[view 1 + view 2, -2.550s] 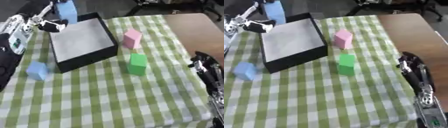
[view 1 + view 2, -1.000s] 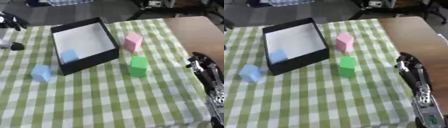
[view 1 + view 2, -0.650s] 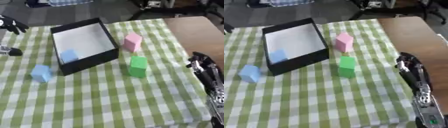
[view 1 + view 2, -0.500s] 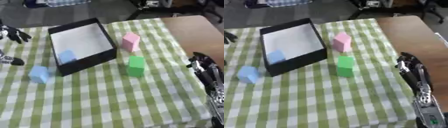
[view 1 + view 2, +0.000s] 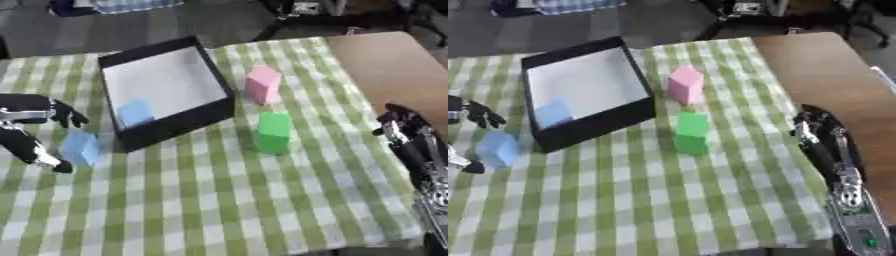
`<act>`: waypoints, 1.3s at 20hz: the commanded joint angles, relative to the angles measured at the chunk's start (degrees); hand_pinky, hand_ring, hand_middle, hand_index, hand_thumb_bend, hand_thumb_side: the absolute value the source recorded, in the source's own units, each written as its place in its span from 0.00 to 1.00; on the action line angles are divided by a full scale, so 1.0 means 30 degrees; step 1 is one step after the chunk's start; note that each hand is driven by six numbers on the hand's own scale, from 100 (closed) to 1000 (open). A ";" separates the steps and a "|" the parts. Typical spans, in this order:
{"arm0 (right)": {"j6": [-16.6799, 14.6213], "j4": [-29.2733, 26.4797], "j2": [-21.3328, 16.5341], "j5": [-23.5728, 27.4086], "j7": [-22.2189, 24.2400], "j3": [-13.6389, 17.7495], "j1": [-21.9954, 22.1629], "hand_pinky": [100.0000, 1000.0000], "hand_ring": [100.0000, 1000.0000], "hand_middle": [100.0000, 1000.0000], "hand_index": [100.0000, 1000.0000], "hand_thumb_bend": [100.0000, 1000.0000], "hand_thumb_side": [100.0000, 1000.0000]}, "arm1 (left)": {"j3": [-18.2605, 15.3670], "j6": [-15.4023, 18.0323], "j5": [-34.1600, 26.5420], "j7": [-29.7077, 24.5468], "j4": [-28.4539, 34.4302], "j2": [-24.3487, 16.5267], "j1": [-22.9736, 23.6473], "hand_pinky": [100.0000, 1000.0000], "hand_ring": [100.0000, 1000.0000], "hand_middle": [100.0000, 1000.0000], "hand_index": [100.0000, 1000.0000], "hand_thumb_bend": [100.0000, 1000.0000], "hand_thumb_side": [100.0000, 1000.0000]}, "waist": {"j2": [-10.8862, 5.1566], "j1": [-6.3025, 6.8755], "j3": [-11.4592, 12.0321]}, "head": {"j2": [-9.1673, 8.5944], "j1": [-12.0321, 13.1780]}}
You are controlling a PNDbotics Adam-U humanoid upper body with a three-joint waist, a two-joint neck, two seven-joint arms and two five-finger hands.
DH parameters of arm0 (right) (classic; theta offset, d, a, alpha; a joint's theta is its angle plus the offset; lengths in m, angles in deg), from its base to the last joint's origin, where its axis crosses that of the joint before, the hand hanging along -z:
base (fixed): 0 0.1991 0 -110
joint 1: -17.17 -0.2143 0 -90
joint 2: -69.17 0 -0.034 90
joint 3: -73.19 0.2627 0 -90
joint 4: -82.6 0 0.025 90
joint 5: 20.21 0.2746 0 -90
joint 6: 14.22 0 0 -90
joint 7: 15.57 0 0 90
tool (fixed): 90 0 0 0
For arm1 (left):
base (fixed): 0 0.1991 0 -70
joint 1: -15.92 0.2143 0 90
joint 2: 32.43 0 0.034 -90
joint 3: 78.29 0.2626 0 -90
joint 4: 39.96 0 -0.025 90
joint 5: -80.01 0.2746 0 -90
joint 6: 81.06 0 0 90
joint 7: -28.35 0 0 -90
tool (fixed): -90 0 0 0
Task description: Pick up objects on the table and place them in the box.
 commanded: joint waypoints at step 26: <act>-0.0021 -0.0156 -0.0317 -0.0099 0.0022 0.0081 -0.0080 0.81 0.50 0.57 0.78 0.00 0.51 | -0.2199 0.4195 0.1902 -0.1734 -0.0083 0.0774 -0.0819 0.51 0.35 0.29 0.56 0.13 0.00 | -0.0625 0.0051 0.0029 | -0.0038 -0.0284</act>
